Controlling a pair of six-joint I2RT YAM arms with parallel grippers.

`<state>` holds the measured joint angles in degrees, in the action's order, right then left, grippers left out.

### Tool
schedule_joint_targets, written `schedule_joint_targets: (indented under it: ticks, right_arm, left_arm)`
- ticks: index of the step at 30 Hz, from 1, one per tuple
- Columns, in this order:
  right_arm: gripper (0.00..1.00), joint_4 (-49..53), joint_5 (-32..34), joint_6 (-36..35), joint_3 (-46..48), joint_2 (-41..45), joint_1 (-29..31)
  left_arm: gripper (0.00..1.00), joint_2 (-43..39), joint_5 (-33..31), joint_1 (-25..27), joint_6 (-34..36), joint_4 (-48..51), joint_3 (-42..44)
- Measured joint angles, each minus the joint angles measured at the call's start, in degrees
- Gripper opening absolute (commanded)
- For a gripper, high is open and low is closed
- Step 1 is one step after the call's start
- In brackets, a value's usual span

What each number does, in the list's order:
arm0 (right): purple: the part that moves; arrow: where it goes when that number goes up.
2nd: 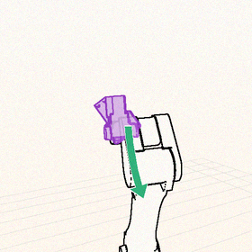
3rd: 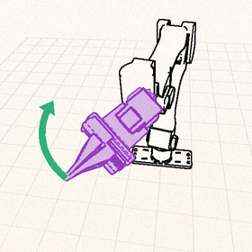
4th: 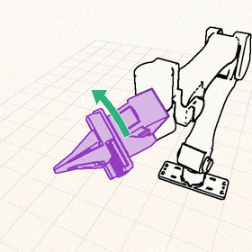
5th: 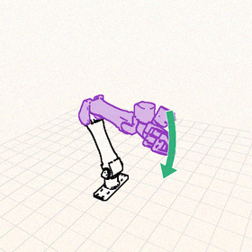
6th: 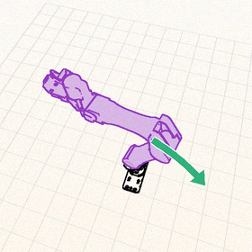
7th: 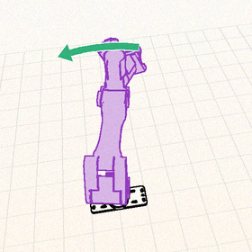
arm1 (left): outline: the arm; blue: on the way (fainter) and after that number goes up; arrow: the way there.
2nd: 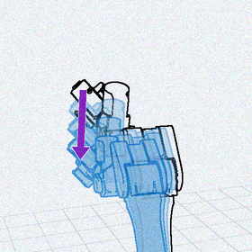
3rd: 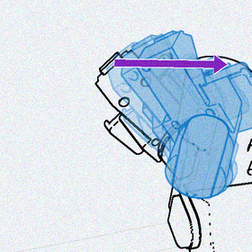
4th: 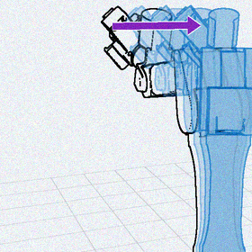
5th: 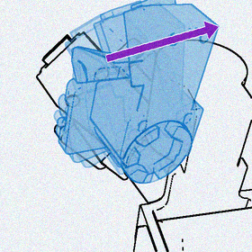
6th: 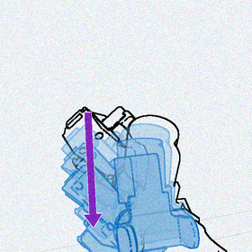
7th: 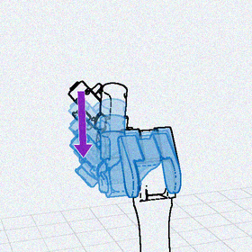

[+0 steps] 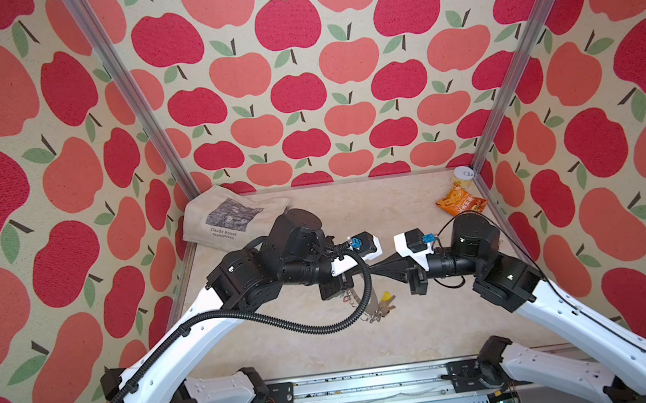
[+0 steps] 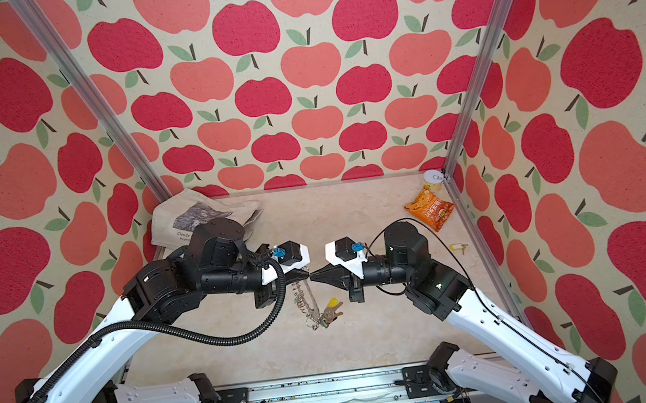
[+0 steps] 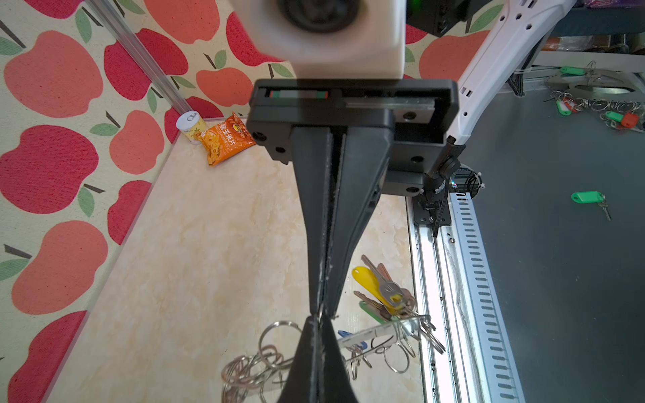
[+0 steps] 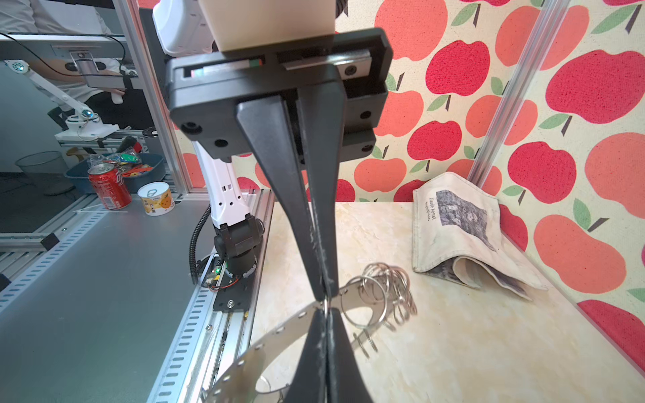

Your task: Put the keys on the keyring

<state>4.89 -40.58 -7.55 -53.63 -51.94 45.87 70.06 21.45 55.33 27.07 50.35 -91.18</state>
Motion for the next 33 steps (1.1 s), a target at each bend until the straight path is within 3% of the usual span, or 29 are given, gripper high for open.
schedule_joint_targets:
  ticks: [5, 8, 16, 33]
  right_arm:
    - [0.0, -4.8, 0.0, 2.9, 3.0, 1.0, 0.0]
    - [0.0, -9.3, 0.0, 6.3, 5.8, 1.7, -0.7]
    - [0.0, -26.4, -1.6, 17.1, 12.3, 1.9, -3.9]
    - [0.0, -53.2, -6.9, 32.8, 14.2, -3.8, -4.2]
  left_arm:
    - [0.33, -1.8, -0.9, 0.1, -0.8, -3.1, 2.1]
    - [0.38, -4.9, -1.9, 0.0, -2.7, -6.6, 4.7]
    - [0.34, -13.5, -1.6, -1.6, -9.2, -14.7, 10.6]
    - [0.28, -12.3, 3.6, -2.4, -15.9, -23.1, 16.3]
